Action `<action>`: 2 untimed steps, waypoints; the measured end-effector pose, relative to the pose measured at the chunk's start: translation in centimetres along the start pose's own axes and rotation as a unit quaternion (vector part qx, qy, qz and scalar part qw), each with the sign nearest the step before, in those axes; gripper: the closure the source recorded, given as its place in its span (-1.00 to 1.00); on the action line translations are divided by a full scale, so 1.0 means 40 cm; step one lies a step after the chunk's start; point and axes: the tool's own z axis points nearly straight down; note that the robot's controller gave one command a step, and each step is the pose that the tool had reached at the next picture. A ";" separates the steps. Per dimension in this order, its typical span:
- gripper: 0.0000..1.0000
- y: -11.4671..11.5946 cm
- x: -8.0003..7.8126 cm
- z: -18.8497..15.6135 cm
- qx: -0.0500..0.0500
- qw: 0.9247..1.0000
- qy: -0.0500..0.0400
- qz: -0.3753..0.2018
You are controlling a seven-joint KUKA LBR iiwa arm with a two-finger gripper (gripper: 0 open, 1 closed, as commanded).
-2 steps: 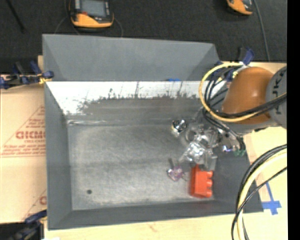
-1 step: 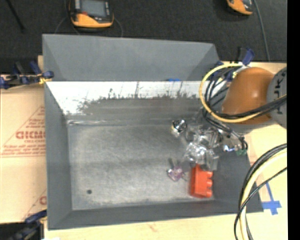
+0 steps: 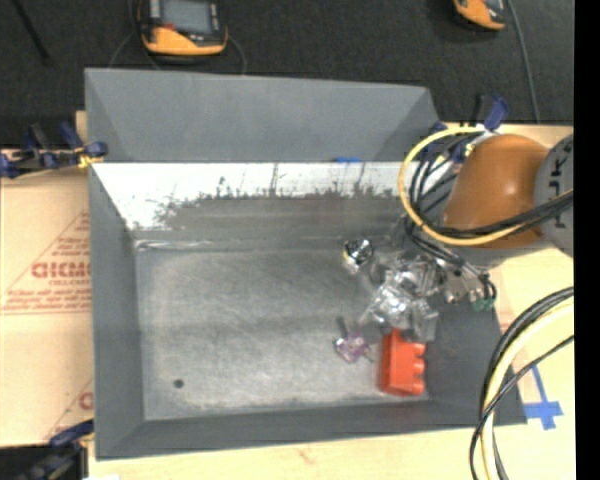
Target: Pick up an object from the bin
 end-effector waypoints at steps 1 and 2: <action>-1.00 -0.006 0.000 0.004 0.002 0.999 -0.004 -0.050; -1.00 -0.015 -0.007 0.005 0.003 0.986 -0.007 -0.165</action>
Offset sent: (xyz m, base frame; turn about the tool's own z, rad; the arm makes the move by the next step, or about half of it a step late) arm -0.0204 -0.0191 -0.0386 -0.3119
